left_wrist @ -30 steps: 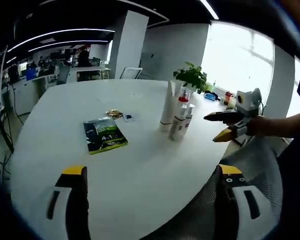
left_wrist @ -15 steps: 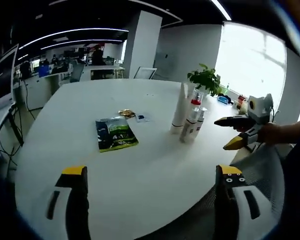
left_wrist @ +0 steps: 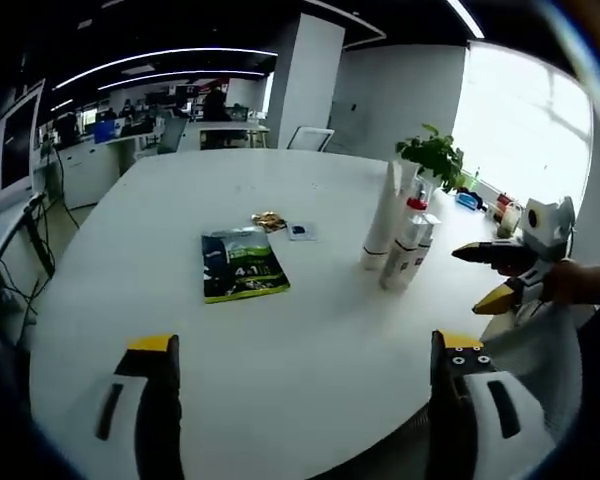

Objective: Arrange the skincare products in the storage area until every visible bottle or jar stands upright without overlapping.

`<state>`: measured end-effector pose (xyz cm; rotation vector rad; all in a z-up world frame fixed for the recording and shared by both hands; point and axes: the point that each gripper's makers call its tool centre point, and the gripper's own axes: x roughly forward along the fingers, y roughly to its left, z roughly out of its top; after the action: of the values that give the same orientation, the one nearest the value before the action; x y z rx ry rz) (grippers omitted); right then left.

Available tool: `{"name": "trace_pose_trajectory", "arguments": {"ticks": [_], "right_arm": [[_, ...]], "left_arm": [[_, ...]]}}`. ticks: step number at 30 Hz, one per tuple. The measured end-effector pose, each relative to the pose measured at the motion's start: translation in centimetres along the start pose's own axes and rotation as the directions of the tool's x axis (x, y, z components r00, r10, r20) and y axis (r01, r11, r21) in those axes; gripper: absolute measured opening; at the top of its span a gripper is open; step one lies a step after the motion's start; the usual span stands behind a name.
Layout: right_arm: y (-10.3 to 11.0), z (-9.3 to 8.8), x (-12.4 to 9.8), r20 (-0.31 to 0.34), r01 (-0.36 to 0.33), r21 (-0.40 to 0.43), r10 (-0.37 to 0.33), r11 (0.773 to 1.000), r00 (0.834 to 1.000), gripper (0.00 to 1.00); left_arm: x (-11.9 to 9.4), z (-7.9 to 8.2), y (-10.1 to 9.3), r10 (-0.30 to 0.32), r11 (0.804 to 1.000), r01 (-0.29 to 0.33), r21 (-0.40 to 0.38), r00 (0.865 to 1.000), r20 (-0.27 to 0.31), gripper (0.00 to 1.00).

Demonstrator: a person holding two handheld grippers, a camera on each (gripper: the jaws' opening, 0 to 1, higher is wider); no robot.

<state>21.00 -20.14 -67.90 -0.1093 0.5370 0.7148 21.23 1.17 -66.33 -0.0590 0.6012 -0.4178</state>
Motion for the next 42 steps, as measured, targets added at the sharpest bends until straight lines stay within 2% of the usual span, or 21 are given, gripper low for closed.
{"name": "trace_pose_trajectory", "arguments": {"ticks": [1, 2, 4, 6, 7, 9, 15, 20, 27, 33, 35, 42], "right_arm": [[0.1, 0.0, 0.0, 0.0, -0.004, 0.0, 0.004, 1.0, 1.0, 0.84], [0.2, 0.0, 0.1, 0.004, -0.011, -0.001, 0.011, 1.0, 1.0, 0.83], [0.5, 0.1, 0.2, 0.008, -0.025, -0.004, 0.025, 1.0, 1.0, 0.84], [0.7, 0.1, 0.3, 0.01, -0.038, -0.002, 0.038, 0.999, 0.999, 0.84], [0.8, 0.1, 0.3, 0.013, -0.046, -0.003, 0.046, 0.999, 0.999, 0.84], [1.0, 0.2, 0.3, 0.019, -0.058, -0.002, 0.058, 0.998, 0.998, 0.84], [0.9, 0.1, 0.3, 0.018, -0.055, 0.011, 0.055, 0.998, 0.998, 0.84], [1.1, 0.0, 0.4, 0.01, -0.069, 0.024, 0.069, 0.997, 0.998, 0.83], [0.7, 0.0, 0.4, 0.006, -0.054, 0.031, 0.054, 0.998, 0.999, 0.83], [0.4, -0.3, 0.3, -0.001, -0.042, 0.059, 0.042, 0.997, 0.999, 0.83], [0.3, -0.4, 0.3, -0.007, -0.037, 0.063, 0.038, 0.997, 0.999, 0.83], [-0.2, -0.7, 0.3, -0.017, -0.017, 0.08, 0.019, 0.997, 1.0, 0.82]], "left_arm": [[0.1, 0.2, -0.1, -0.001, 1.0, 0.001, 0.004, 1.0, 0.013, 0.99], [0.4, 1.4, -0.1, -0.003, 1.0, 0.001, 0.016, 0.997, 0.081, 0.98], [0.7, 2.5, 0.0, 0.008, 1.0, -0.01, 0.016, 0.99, 0.139, 0.99], [1.2, 2.6, 0.3, 0.009, 1.0, -0.01, 0.006, 0.991, 0.137, 0.99], [1.5, 2.6, 0.2, 0.009, 1.0, -0.009, 0.004, 0.991, 0.13, 0.98], [2.2, 1.9, 0.3, 0.028, 1.0, -0.028, 0.011, 0.997, 0.077, 0.98], [3.7, 1.2, 0.8, 0.06, 0.998, -0.06, -0.005, 0.998, 0.018, 0.97], [5.0, 1.2, 1.5, 0.085, 0.996, -0.086, -0.022, 0.996, -0.006, 0.96], [6.9, 1.0, 3.3, 0.114, 0.991, -0.118, -0.057, 0.992, -0.06, 0.98], [9.0, 0.9, 4.1, 0.13, 0.99, -0.135, -0.048, 0.987, -0.097, 0.97], [9.6, 0.6, 4.5, 0.137, 0.989, -0.143, -0.041, 0.982, -0.128, 0.98], [11.4, 0.4, 5.6, 0.164, 0.984, -0.174, -0.038, 0.969, -0.184, 0.97]]}}
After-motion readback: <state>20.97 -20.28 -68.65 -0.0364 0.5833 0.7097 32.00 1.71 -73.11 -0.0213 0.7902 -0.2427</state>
